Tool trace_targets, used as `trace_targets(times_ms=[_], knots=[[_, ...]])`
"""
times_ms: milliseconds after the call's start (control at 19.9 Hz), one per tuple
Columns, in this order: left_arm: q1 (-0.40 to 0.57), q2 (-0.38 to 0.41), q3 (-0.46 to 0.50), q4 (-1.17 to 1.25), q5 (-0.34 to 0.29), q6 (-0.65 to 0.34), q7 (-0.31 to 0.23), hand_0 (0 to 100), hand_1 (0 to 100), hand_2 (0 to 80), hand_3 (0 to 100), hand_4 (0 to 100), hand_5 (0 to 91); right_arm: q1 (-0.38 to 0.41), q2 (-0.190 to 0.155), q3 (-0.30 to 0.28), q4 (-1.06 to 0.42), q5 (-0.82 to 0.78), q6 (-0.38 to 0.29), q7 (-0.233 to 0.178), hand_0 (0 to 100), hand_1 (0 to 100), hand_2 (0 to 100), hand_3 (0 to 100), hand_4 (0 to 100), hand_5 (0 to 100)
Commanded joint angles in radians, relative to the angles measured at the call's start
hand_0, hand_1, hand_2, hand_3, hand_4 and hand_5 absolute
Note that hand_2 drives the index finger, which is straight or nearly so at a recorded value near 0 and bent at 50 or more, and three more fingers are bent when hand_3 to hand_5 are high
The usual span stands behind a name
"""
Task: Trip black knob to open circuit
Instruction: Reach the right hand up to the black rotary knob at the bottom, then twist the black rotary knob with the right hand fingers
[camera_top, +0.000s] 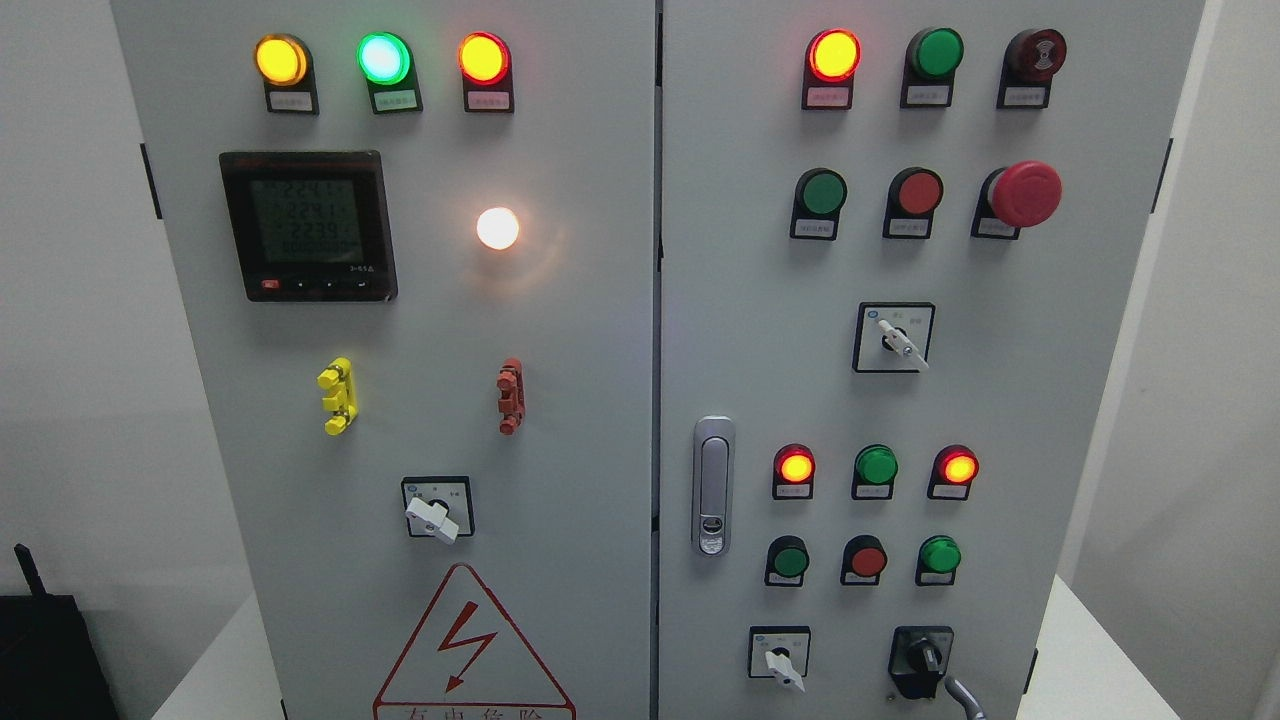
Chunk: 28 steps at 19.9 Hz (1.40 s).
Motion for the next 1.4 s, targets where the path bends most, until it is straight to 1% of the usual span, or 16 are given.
trace_targets(times_ms=[0,1354], knots=[[0.0,0.0,0.0,0.0,-0.023,-0.001,0.001,12,39,0.0,0,0,0.0,-0.001,0.017,0.003,0.002,0.0,0.0,0.0,0,0,0,100,100,100],[0.0,0.0,0.0,0.0,-0.023,-0.001,0.001,12,39,0.0,0,0,0.0,0.002,0.023,0.06,0.001,0.005,0.0,-0.008,0,0,0,100,100,100]])
